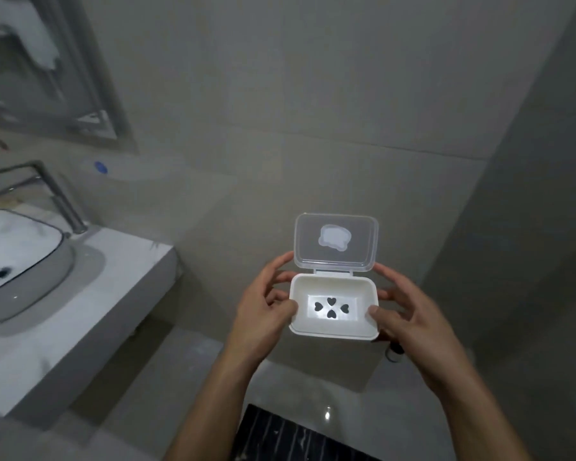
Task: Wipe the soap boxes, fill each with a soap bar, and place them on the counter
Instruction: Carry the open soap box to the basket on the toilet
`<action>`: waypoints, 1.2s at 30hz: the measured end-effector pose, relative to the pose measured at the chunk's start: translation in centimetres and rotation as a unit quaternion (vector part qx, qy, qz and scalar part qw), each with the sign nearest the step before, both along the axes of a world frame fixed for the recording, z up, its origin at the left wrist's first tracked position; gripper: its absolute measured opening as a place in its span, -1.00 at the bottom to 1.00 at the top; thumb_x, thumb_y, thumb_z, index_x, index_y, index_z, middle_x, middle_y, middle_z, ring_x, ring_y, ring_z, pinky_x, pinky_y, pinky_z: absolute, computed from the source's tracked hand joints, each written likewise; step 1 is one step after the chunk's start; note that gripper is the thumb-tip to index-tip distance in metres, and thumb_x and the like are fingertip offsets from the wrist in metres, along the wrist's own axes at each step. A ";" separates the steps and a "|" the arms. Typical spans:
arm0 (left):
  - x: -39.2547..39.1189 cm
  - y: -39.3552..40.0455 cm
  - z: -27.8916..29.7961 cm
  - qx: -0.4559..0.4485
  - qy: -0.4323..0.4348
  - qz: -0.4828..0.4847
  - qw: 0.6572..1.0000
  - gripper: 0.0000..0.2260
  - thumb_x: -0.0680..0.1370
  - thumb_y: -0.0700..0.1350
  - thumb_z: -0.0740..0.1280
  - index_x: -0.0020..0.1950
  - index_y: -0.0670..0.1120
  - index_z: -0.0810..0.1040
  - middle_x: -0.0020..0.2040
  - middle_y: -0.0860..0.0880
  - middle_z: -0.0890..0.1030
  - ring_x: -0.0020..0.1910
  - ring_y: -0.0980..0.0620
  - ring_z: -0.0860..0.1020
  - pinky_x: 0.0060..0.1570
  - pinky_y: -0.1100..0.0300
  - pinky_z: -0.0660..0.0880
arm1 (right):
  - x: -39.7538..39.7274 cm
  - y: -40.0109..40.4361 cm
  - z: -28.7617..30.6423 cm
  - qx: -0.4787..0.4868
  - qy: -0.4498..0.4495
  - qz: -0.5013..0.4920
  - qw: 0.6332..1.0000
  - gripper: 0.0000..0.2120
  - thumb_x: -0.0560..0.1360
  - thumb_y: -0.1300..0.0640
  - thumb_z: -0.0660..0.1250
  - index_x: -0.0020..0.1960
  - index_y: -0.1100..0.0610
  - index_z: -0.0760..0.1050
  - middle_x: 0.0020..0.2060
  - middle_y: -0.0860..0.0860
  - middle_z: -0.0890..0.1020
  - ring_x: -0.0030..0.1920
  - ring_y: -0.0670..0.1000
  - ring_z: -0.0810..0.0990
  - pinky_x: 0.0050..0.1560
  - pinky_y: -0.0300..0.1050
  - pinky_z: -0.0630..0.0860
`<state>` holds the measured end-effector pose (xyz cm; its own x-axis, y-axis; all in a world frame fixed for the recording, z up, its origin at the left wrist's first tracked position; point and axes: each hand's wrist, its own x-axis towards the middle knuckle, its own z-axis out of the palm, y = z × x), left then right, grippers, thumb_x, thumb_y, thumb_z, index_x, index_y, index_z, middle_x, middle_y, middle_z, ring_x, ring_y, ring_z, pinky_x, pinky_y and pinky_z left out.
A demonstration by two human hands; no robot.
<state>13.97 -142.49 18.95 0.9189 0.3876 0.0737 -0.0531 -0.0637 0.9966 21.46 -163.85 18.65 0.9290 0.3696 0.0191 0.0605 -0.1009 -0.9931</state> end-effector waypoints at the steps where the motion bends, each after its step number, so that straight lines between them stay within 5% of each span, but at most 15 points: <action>1: -1.0 1.7 -0.1 0.000 0.000 0.016 1.000 -0.35 0.33 -0.38 0.27 0.35 0.10 0.52 0.01 0.11 0.66 -0.24 0.01 0.54 -0.11 0.14 0.59 | -0.4 1.9 -0.1 0.000 0.003 0.015 1.000 -0.38 0.52 0.41 0.35 0.33 -0.24 0.51 0.06 0.06 0.66 -0.19 0.11 0.68 -0.27 -0.19 0.60; 4: -4.0 6.6 -0.3 0.002 0.002 0.056 0.998 -0.33 0.40 -0.51 0.23 0.36 0.07 0.51 0.02 0.06 0.66 -0.20 -0.06 0.53 0.00 0.03 0.59 | -1.7 7.7 -0.6 0.001 0.008 0.057 0.998 -0.37 0.52 0.40 0.36 0.32 -0.27 0.52 0.07 0.05 0.65 -0.16 0.10 0.70 -0.25 -0.16 0.61; 10: -10.4 14.2 -0.9 -0.010 0.011 0.152 0.988 -0.34 0.29 -0.32 0.24 0.36 0.08 0.52 0.04 0.03 0.67 -0.21 0.07 0.60 -0.08 0.23 0.59 | -4.2 17.9 -1.4 -0.006 0.021 0.158 0.987 -0.37 0.51 0.41 0.35 0.33 -0.26 0.51 0.09 0.10 0.64 -0.15 0.07 0.71 -0.25 -0.15 0.61; 16: -16.5 20.3 -2.2 -0.009 0.030 0.261 0.965 -0.35 0.30 -0.28 0.25 0.35 0.14 0.50 0.04 0.11 0.67 -0.09 -0.07 0.64 -0.01 0.13 0.62 | -6.5 27.5 -2.2 -0.023 0.030 0.267 0.963 -0.37 0.51 0.41 0.35 0.31 -0.27 0.52 0.09 0.13 0.62 -0.01 0.19 0.69 -0.21 -0.07 0.65; 19: -19.4 23.1 -2.5 -0.010 0.033 0.325 0.945 -0.37 0.32 -0.29 0.25 0.36 0.10 0.51 0.03 0.08 0.66 -0.07 -0.12 0.63 0.00 0.08 0.63 | -7.7 32.5 -2.4 -0.033 0.029 0.323 0.945 -0.37 0.51 0.41 0.36 0.30 -0.27 0.53 0.08 0.13 0.61 -0.02 0.19 0.69 -0.18 0.01 0.69; 28: -26.2 32.0 -3.1 0.006 0.060 0.489 0.870 -0.36 0.33 -0.28 0.30 0.32 0.24 0.50 0.03 0.08 0.66 -0.09 -0.11 0.65 -0.07 0.01 0.66 | -11.2 48.6 -3.0 -0.045 0.013 0.488 0.872 -0.40 0.50 0.37 0.38 0.27 -0.30 0.54 -0.02 0.01 0.64 -0.15 0.00 0.69 -0.24 -0.16 0.63; 31: -27.9 35.1 -3.0 0.009 0.064 0.531 0.845 -0.37 0.41 -0.36 0.34 0.34 0.22 0.49 0.06 0.09 0.66 -0.06 -0.09 0.66 -0.03 -0.03 0.65 | -12.4 54.0 -2.8 -0.053 0.003 0.534 0.844 -0.42 0.51 0.34 0.37 0.32 -0.27 0.51 0.01 0.05 0.64 -0.11 0.11 0.69 -0.18 -0.03 0.68; 33: -28.8 37.1 -3.1 0.007 0.070 0.562 0.824 -0.39 0.38 -0.27 0.35 0.38 0.16 0.48 0.07 0.08 0.65 -0.06 -0.05 0.66 -0.03 -0.01 0.65 | -13.2 57.7 -2.8 -0.055 0.001 0.564 0.824 -0.42 0.52 0.36 0.36 0.36 -0.20 0.49 0.04 0.12 0.63 -0.10 0.17 0.69 -0.14 0.09 0.69; 36: -29.8 39.6 -2.9 0.004 0.076 0.597 0.798 -0.38 0.35 -0.15 0.36 0.42 0.15 0.45 0.08 0.10 0.64 -0.05 0.02 0.67 -0.07 0.07 0.66 | -14.3 62.7 -3.0 -0.065 0.005 0.605 0.794 -0.42 0.53 0.36 0.35 0.38 -0.18 0.47 0.07 0.09 0.63 -0.11 0.06 0.71 -0.21 -0.01 0.68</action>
<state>-15.86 -102.88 16.07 -0.1077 0.9942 0.0030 0.1721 0.0157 0.9850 7.14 -101.13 15.66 -0.1070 0.9895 -0.0969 0.1833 -0.0762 -0.9801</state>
